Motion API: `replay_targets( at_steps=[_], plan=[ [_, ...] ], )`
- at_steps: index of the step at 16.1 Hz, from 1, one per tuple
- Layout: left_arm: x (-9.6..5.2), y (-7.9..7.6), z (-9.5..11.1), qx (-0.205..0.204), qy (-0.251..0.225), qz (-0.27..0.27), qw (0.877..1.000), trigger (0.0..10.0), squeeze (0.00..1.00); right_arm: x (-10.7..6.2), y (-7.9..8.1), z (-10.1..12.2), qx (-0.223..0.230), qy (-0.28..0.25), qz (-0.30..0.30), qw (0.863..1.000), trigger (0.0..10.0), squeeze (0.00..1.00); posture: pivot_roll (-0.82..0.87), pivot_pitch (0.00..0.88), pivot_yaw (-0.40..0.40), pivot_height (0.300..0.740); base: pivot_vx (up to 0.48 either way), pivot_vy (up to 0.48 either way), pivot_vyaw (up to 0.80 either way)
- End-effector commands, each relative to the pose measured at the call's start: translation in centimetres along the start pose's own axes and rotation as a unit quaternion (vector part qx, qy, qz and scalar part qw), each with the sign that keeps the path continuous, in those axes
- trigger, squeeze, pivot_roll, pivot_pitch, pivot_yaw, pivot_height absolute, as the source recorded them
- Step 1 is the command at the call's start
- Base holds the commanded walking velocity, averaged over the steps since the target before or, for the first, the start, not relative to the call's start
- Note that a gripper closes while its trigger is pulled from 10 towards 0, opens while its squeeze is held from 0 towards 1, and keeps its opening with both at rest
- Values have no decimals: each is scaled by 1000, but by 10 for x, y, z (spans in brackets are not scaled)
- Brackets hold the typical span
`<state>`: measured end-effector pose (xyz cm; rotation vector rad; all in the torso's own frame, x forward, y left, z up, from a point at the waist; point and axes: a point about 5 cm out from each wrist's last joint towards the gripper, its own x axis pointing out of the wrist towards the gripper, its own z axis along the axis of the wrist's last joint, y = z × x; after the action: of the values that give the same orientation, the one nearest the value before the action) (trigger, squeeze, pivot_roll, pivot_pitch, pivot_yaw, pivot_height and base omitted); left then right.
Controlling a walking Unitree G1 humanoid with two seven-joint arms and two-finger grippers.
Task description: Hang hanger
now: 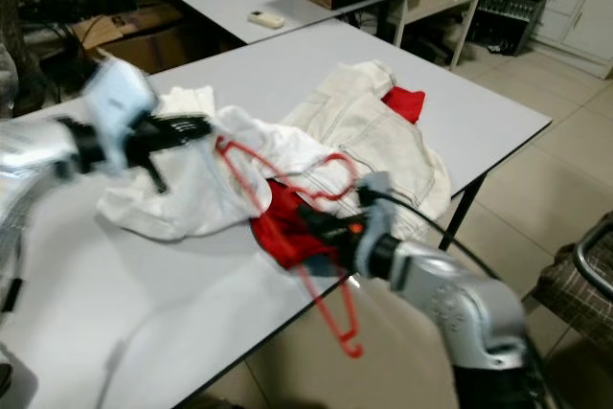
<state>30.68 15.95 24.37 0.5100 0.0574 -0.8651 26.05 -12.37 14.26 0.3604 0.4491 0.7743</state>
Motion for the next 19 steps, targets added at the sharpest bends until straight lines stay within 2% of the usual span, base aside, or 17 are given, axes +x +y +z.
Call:
replay_targets(
  at_steps=[1,2,4,6,9,10,11,12,13,14,15,16,17,18,19],
  plan=[
    [0,3,0,14,9,16,1000,353,0,2,3,8,-11,-7,3,1000,10000,0,-161,0,50,719,0,0,0],
    [0,1,-4,22,22,12,999,0,0,3,0,10,-2,-19,-12,1000,10000,0,-161,0,50,719,0,0,0],
    [-4,3,-17,57,74,15,996,0,0,1,-3,14,19,-48,-33,998,10000,0,-161,0,50,719,0,0,0],
    [-7,7,-32,86,120,31,989,0,0,-3,-1,20,93,-98,-38,990,10000,0,-162,0,53,719,0,0,0],
    [-2,-7,-28,72,97,-16,993,0,0,-6,-17,20,169,-148,-84,971,10000,0,-167,0,61,719,0,0,0],
    [-1,-11,-28,73,97,-29,992,0,0,-4,-19,21,180,-156,-85,968,10000,0,-168,0,63,719,0,0,0],
    [1,-19,-31,78,95,-59,991,0,0,3,-16,21,212,-165,-54,962,10000,0,-171,0,68,719,0,0,0],
    [5,-27,-28,77,79,-82,991,0,0,14,-16,18,227,-146,-53,961,10000,0,-173,0,71,719,0,0,0],
    [7,-31,-24,74,66,-92,991,0,0,21,-18,17,234,-136,-61,961,10000,0,-173,0,71,719,0,0,0],
    [7,-30,-22,77,61,-89,991,0,0,26,-12,24,244,-149,-33,958,10000,0,-168,0,70,719,0,0,0],
    [8,-25,-17,83,49,-74,993,0,0,32,-2,31,234,-147,-2,961,10000,0,-168,0,70,719,0,0,0],
    [9,-14,-3,83,12,-30,996,0,0,38,0,27,208,-111,-11,972,10000,0,-168,0,70,719,0,0,0],
    [8,-2,8,83,-18,11,996,0,0,41,0,24,201,-95,-10,975,10000,0,-168,0,70,719,0,0,0],
    [5,7,14,90,-28,37,995,0,0,42,2,25,185,-90,-6,979,10000,0,-168,0,70,719,0,0,0],
    [-2,22,22,104,-35,73,991,0,0,42,7,36,157,-112,12,981,10000,0,-168,0,70,719,0,0,0]
  ],
)
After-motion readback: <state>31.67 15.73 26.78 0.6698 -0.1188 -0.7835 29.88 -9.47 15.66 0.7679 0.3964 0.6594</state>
